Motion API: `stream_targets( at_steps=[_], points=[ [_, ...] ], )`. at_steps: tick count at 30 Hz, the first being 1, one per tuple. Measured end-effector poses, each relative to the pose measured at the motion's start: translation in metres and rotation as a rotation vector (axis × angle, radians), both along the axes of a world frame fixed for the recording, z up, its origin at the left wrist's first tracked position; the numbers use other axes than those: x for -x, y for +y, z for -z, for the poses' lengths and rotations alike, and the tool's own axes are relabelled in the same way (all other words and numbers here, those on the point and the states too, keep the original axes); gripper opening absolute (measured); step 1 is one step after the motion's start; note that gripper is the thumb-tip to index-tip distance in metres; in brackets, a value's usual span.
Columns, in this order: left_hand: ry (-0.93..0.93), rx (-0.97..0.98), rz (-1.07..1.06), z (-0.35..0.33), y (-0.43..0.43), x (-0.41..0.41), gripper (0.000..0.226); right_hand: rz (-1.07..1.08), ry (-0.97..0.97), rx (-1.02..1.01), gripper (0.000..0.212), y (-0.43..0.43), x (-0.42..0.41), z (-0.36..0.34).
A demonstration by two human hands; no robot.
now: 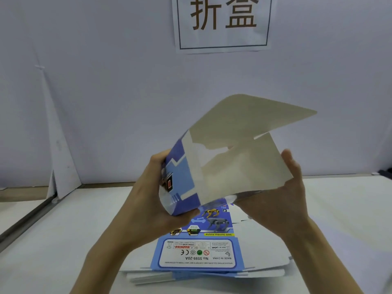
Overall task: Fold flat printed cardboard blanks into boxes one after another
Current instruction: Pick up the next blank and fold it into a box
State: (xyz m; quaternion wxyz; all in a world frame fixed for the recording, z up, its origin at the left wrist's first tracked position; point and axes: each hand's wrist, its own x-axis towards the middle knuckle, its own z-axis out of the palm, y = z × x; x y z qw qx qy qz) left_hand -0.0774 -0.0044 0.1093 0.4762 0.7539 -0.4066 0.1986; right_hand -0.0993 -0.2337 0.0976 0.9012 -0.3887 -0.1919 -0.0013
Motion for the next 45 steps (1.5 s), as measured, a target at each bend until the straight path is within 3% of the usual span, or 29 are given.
stream_targets(
  at_steps=[1,5,10,16,20,23,27,32,34,37,38,40,41,44,45],
  points=[
    [-0.01,0.0,0.0,-0.001,0.0,0.001,0.076,-0.094,-0.078,0.023,0.059,0.001,0.002,-0.004],
    [-0.05,-0.008,-0.042,-0.002,0.003,-0.001,0.077,-0.109,-0.126,0.114,0.05,0.003,0.006,-0.007],
    [-0.078,-0.145,-0.061,0.007,0.008,-0.01,0.079,0.292,0.068,0.339,0.017,0.007,-0.001,0.004],
    [-0.075,-0.14,-0.074,0.015,0.011,-0.024,0.08,0.436,0.063,0.848,0.016,0.002,0.004,-0.003],
    [-0.055,-0.097,-0.053,0.018,0.009,-0.027,0.082,0.56,0.104,0.996,0.029,0.001,0.008,-0.01],
    [-0.056,-0.087,-0.068,0.018,0.013,-0.029,0.092,0.519,0.112,1.044,0.038,0.001,0.015,-0.018],
    [0.186,-0.011,-0.076,0.013,0.007,-0.02,0.092,0.639,0.195,1.113,0.03,0.005,0.016,-0.02],
    [0.642,-0.082,0.375,0.008,0.005,-0.012,0.116,0.811,0.19,1.259,0.03,0.012,0.014,-0.015],
    [0.714,-0.015,0.349,0.005,-0.009,-0.016,0.122,0.831,0.187,1.276,0.03,0.013,0.013,-0.015],
    [0.611,0.132,0.281,0.009,-0.015,-0.017,0.075,0.82,0.195,1.302,0.03,0.014,0.014,-0.016],
    [0.585,0.129,0.287,0.012,-0.016,-0.016,0.084,0.81,0.197,1.314,0.031,0.014,0.015,-0.016],
    [0.621,0.107,0.167,-0.001,-0.021,-0.018,0.125,0.788,0.199,1.346,0.032,0.014,0.015,-0.016],
    [0.666,0.123,0.101,-0.002,-0.024,-0.02,0.125,0.777,0.19,1.365,0.032,0.014,0.015,-0.016],
    [0.716,0.191,0.173,0.01,-0.015,-0.01,0.061,0.786,0.103,1.475,0.034,0.019,0.015,-0.016],
    [0.704,0.199,0.107,0.016,-0.014,-0.012,0.043,0.815,0.058,1.537,0.036,0.022,0.016,-0.015]
  ],
)
